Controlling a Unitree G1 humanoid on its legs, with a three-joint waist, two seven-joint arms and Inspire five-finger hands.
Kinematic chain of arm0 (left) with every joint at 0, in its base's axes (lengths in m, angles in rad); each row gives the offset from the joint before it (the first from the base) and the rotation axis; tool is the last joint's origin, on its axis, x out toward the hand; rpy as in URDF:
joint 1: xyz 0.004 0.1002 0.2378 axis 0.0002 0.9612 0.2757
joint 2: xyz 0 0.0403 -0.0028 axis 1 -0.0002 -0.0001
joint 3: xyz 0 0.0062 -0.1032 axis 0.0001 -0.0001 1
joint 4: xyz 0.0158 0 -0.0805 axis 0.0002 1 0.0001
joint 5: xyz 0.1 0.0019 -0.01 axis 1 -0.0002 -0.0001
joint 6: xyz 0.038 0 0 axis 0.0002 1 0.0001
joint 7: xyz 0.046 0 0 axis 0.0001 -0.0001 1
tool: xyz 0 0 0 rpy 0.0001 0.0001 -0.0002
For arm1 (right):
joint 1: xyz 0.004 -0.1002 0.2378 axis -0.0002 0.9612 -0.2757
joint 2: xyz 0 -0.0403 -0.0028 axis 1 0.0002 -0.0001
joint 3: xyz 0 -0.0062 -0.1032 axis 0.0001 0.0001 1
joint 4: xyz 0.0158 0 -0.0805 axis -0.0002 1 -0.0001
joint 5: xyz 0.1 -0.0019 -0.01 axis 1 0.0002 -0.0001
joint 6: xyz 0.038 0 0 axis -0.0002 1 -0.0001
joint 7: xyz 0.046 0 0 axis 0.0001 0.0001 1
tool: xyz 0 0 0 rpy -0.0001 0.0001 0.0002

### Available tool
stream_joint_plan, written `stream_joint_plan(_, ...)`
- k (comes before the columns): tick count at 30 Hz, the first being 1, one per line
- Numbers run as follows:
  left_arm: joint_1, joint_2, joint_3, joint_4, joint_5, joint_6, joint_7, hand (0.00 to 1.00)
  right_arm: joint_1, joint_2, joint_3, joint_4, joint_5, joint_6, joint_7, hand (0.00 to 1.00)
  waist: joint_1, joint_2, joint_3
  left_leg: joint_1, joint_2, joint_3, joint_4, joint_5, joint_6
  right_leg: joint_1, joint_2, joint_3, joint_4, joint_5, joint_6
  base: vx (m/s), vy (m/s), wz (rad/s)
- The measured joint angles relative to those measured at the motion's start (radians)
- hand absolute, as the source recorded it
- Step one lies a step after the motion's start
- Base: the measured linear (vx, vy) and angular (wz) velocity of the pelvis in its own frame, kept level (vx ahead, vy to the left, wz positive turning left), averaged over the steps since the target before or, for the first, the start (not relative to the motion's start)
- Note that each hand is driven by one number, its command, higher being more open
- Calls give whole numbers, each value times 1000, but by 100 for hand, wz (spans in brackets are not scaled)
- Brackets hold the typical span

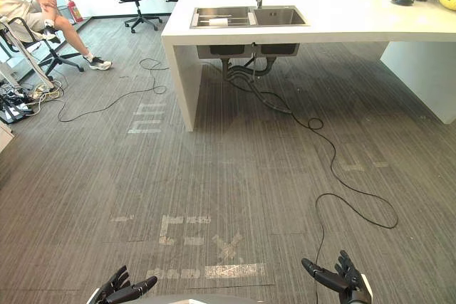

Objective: Walk over to the sink, pick up the cup, carry it to the dishwasher, place the cup inside the dishwasher, then close the dishwasher door

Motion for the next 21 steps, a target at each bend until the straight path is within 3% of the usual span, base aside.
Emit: stream_joint_plan(21,-3,-28,-8,9,22,-1,-1,100,-4,38,0,19,-21,16,-6,100,0,-1,1,0,9,11,9,-9,-12,0,8,13,-1,-1,-1,-16,-11,-1)
